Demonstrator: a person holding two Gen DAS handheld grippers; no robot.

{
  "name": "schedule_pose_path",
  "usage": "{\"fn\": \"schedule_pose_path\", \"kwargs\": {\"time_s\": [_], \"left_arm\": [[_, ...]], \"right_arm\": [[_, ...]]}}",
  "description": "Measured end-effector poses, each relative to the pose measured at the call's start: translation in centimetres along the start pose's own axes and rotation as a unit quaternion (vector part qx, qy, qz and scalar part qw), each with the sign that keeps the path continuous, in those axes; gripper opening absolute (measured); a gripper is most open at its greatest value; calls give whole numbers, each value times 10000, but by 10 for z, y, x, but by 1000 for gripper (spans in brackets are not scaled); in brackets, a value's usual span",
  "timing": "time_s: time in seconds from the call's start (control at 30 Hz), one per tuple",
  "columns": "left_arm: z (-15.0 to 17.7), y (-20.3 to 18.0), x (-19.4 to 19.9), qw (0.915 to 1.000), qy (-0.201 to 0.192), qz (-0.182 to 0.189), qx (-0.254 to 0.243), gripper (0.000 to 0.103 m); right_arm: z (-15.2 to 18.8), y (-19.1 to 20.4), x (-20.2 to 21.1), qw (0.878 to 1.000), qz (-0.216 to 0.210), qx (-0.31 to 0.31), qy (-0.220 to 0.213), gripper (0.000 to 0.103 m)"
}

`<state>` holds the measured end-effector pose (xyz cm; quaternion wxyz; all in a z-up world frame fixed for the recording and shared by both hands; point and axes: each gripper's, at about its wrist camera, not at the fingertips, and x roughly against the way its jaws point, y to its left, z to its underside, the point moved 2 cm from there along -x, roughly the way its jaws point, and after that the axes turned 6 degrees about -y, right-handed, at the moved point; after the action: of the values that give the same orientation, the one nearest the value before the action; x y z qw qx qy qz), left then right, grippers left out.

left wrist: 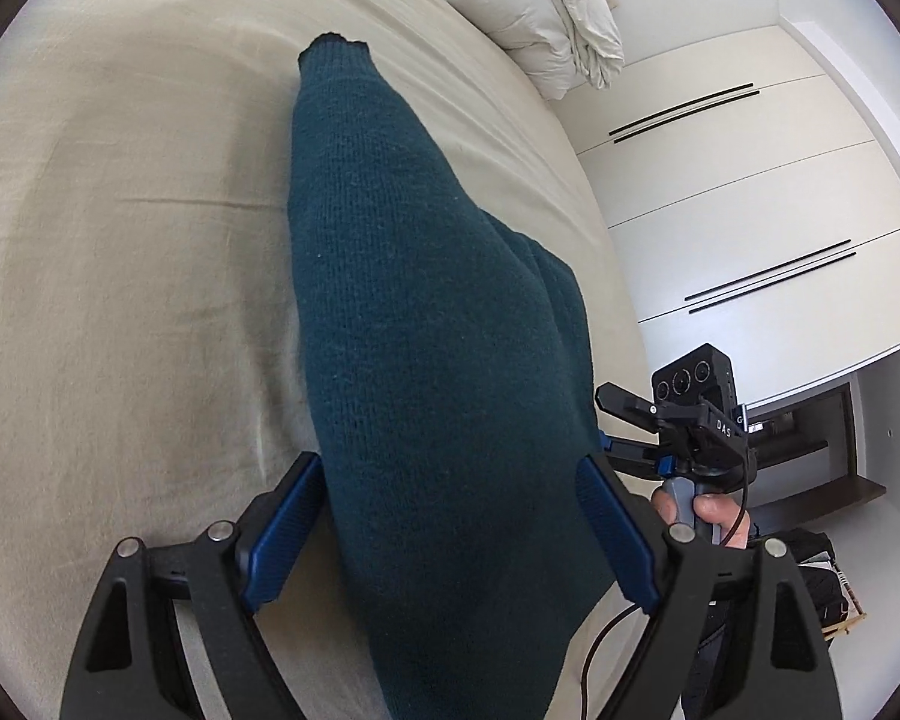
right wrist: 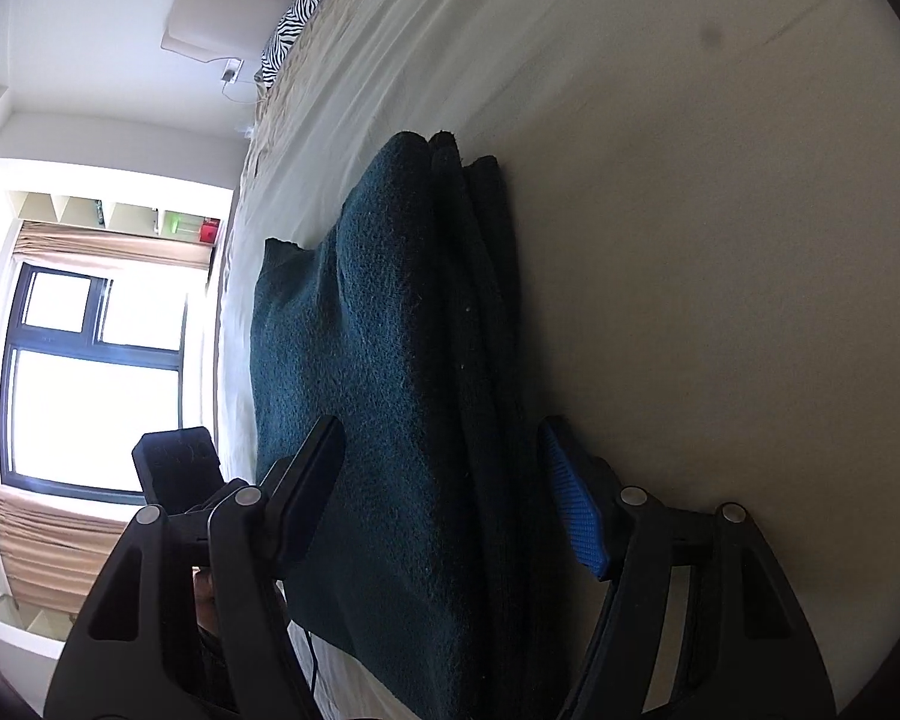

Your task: Fold small clothes

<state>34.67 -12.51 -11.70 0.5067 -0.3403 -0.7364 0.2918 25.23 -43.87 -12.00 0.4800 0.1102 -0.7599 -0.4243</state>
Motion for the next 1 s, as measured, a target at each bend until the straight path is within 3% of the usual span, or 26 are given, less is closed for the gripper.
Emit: {"fn": "schedule_pose_path", "kwargs": {"time_s": [0.13, 0.23, 0.37, 0.47, 0.57, 0.87, 1.0], "left_arm": [[2, -4, -6, 9988, 81, -476, -71, 67], [2, -11, -6, 9963, 101, -807, -280, 58], [5, -23, 0, 9920, 48, -1154, -503, 50], [12, -36, 17, 9899, 0, -1258, -650, 47], [26, -54, 47, 9866, -77, -1357, -901, 46], [96, -69, 175, 9789, -351, -1499, -1343, 47], [132, -58, 218, 9758, -377, -1650, -1388, 47]], "right_arm": [[-1, 12, -15, 9988, 340, 325, 155, 49], [2, 19, -16, 9969, 627, 468, 108, 35], [9, 37, -11, 9904, 1110, 820, -87, 24], [22, 64, 3, 9805, 1513, 1223, -277, 22], [44, 95, 18, 9729, 1653, 1563, -406, 21], [157, 183, 52, 9645, 1245, 2260, -563, 21], [210, 215, 30, 9638, 1101, 2384, -467, 21]]}}
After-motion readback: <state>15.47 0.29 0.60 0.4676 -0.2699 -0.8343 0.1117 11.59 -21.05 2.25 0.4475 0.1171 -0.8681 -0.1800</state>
